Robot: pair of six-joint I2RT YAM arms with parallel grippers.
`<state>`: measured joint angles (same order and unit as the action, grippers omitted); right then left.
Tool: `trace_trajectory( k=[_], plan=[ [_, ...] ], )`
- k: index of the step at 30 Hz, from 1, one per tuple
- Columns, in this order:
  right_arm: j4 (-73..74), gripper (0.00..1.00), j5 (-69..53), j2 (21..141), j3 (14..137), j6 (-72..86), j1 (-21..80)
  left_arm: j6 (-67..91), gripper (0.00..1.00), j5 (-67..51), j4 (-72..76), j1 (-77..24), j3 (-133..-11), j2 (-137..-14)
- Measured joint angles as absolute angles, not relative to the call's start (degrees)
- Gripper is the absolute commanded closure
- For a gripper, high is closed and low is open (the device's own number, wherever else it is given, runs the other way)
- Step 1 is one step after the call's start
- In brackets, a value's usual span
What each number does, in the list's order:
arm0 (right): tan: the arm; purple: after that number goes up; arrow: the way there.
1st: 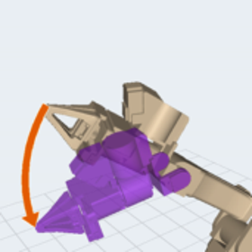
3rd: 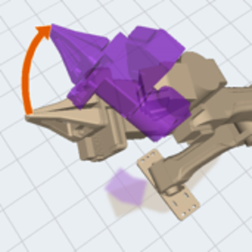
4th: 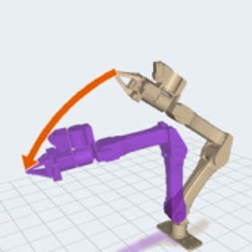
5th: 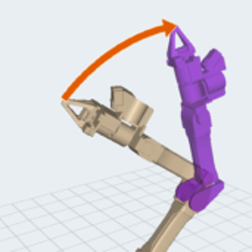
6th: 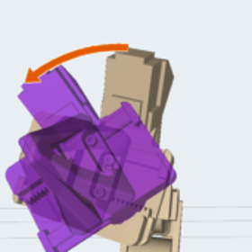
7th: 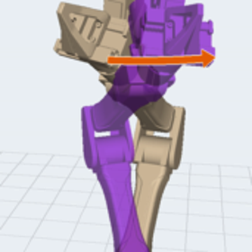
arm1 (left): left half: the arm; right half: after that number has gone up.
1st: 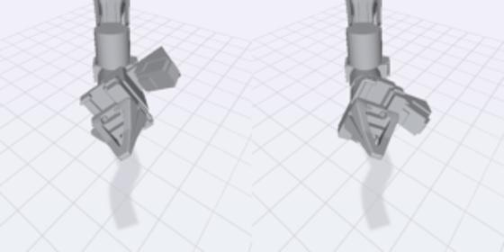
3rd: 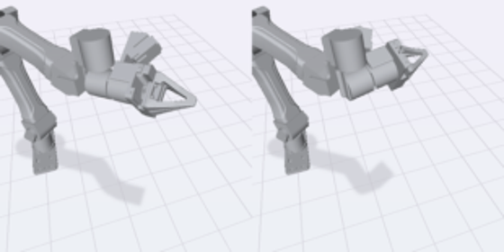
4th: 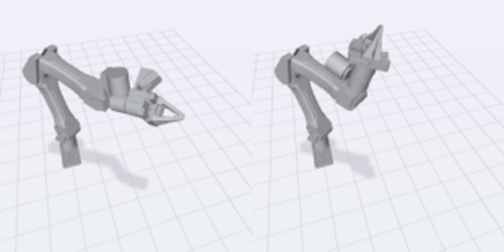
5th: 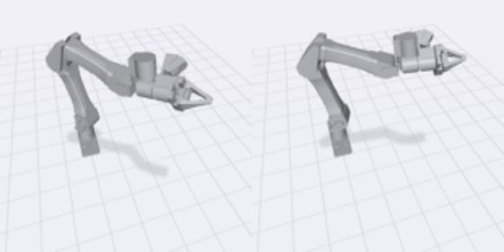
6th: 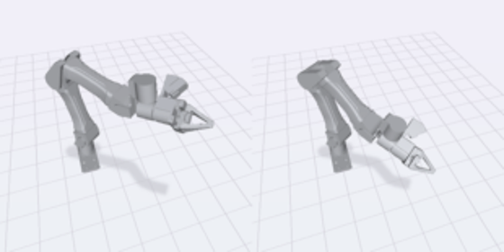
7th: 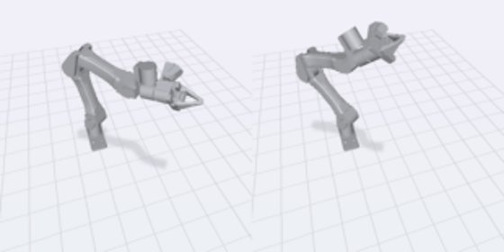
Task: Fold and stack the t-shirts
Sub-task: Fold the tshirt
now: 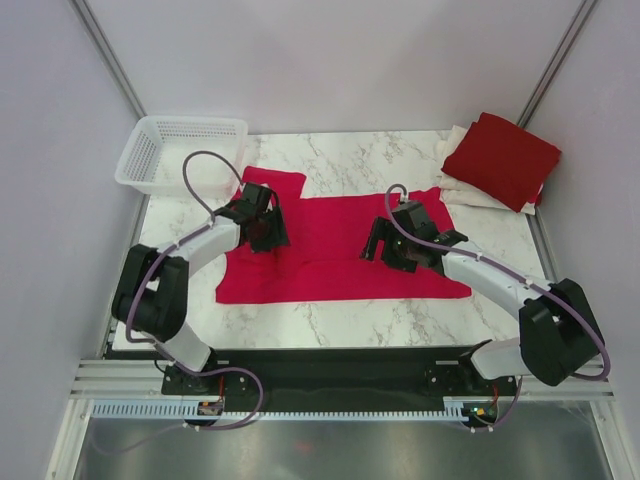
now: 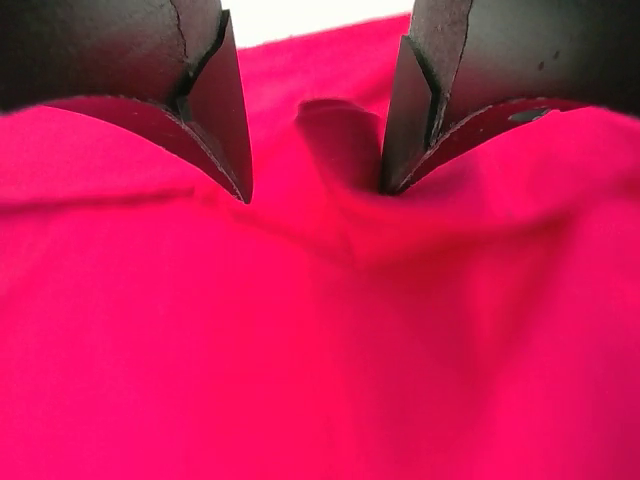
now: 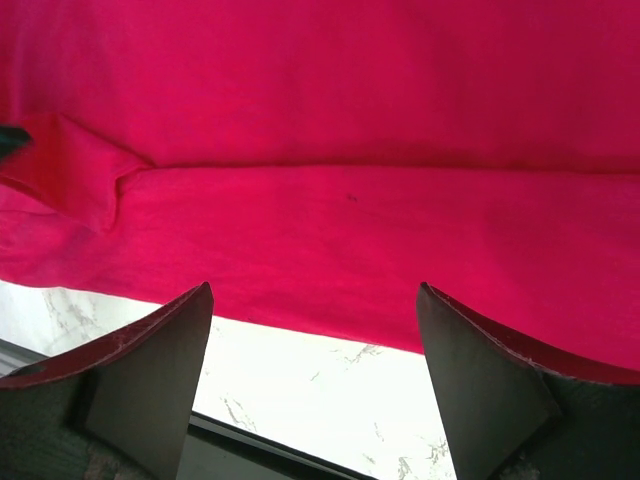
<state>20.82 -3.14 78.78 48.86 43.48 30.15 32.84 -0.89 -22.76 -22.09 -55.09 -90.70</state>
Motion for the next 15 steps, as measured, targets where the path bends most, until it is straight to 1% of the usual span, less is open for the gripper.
trace_trajectory(
  k=[2,5,7,8,12,15],
  plan=[
    [20.78,0.09,-3.07,79.24,48.69,43.24,30.15,31.79,0.4,-0.6,-22.92,-20.14,-59.55,-94.08],
    [20.6,0.09,-2.94,79.66,48.53,42.89,30.15,31.0,0.4,0.08,-22.76,-14.26,-66.94,-99.07],
    [20.6,0.09,-2.87,79.68,48.51,42.54,30.15,30.26,0.37,1.39,-23.55,-11.0,-70.78,-100.4],
    [20.6,0.08,-2.81,79.68,48.51,42.28,30.15,29.76,0.34,2.5,-24.1,-9.58,-72.73,-100.6],
    [20.6,0.08,-2.55,79.68,48.45,41.39,30.15,27.83,0.34,5.98,-25.39,-8.01,-77.49,-98.72],
    [20.21,0.13,-3.31,79.68,48.42,40.58,30.17,27.09,0.34,5.93,-26.57,-8.99,-76.79,-94.56]
  ],
)
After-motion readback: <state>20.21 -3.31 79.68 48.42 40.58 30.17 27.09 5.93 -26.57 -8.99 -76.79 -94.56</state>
